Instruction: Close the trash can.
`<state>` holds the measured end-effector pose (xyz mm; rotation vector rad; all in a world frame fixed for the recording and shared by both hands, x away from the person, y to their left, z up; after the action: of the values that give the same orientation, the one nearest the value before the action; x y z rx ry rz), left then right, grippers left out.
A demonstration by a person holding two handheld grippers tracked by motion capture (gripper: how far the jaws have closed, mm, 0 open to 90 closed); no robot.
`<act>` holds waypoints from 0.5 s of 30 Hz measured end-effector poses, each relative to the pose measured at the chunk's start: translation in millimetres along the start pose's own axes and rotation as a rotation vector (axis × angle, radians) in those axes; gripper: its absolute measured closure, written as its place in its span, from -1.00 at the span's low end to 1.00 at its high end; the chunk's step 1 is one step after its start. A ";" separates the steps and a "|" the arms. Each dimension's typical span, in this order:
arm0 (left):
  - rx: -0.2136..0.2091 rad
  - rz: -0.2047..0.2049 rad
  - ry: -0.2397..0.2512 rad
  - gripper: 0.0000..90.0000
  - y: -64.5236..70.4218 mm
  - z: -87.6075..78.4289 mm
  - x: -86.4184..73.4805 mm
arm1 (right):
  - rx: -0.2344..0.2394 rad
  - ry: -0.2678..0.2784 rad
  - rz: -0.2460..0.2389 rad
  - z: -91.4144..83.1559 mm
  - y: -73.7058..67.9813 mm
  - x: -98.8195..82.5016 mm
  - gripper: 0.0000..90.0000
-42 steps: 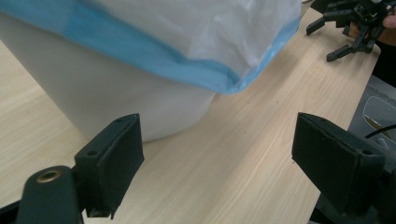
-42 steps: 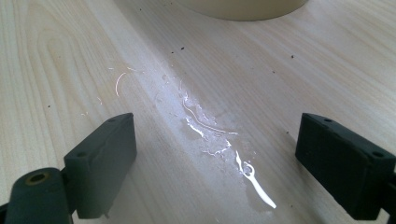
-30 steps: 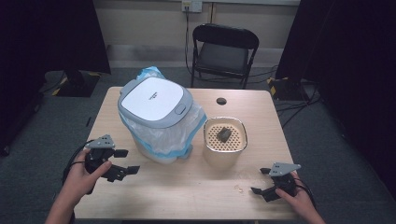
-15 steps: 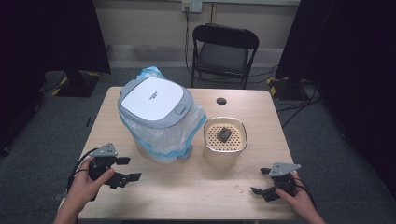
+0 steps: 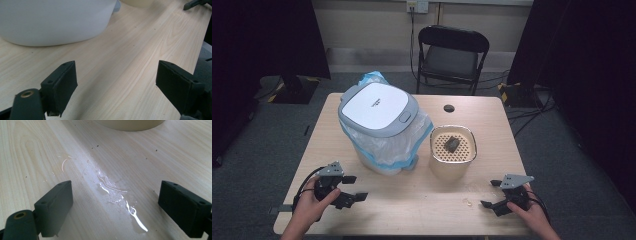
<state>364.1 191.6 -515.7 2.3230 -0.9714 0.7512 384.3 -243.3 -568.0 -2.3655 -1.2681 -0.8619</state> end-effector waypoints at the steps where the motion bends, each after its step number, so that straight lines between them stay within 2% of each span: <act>1: 0.003 0.012 -0.006 -0.63 -0.2 1.9 -1.3 | 0.000 0.000 0.001 0.0 0.0 0.0 -0.73; 8: -0.009 0.023 -0.017 -0.63 3.7 15.7 -7.7 | 0.000 0.000 0.001 0.0 0.0 0.0 -0.73; 15: -0.008 0.046 -0.062 -0.63 8.1 27.5 -15.4 | 0.000 0.000 0.000 0.0 0.0 0.0 -0.73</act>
<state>356.9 176.6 -543.6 2.3367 -1.0567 0.6965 384.2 -243.3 -568.0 -2.3658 -1.2677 -0.8617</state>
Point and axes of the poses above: each handheld gripper's, and its own axes: z roughly forward along the jaws, x roughly out of its top, y roughly to its right, the point moved 10 cm from there along z, roughly forward along the jaws, and after that the axes turned 7 degrees about -y, right-handed, at the moved point
